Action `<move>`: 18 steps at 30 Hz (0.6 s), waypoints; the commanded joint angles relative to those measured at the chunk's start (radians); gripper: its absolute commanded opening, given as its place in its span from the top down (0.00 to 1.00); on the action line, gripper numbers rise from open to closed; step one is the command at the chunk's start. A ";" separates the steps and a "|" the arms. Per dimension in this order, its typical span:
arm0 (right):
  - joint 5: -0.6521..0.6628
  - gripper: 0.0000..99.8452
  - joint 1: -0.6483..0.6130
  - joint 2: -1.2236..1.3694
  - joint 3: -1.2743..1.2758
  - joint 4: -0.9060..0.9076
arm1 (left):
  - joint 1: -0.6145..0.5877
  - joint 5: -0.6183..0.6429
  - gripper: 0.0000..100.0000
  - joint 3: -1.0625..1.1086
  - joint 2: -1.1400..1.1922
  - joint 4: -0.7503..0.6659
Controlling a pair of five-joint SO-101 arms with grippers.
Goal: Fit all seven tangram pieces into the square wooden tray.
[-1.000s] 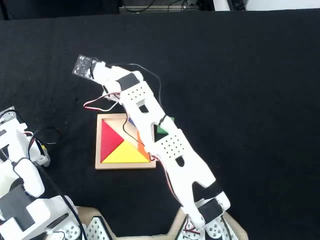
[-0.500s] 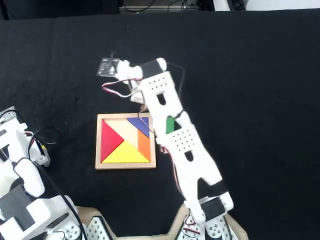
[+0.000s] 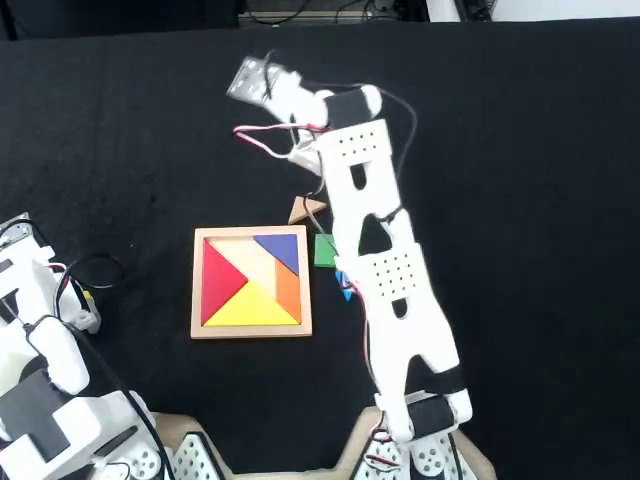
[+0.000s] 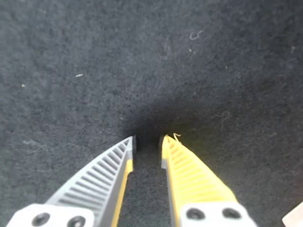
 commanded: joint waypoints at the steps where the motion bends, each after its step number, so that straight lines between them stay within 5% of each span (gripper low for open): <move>1: -0.140 0.72 0.008 -0.108 0.114 0.037 | -0.035 0.002 0.89 0.001 -0.015 -0.014; 5: 0.021 0.71 0.008 -0.245 0.444 0.035 | -0.035 0.002 0.89 0.002 -0.015 -0.014; 9: 0.379 0.71 0.008 -0.400 0.776 -0.006 | -0.035 0.002 0.89 0.001 -0.015 -0.014; 18: 0.491 0.71 -0.077 -0.443 0.921 -0.184 | -0.035 0.002 0.89 0.002 -0.015 -0.014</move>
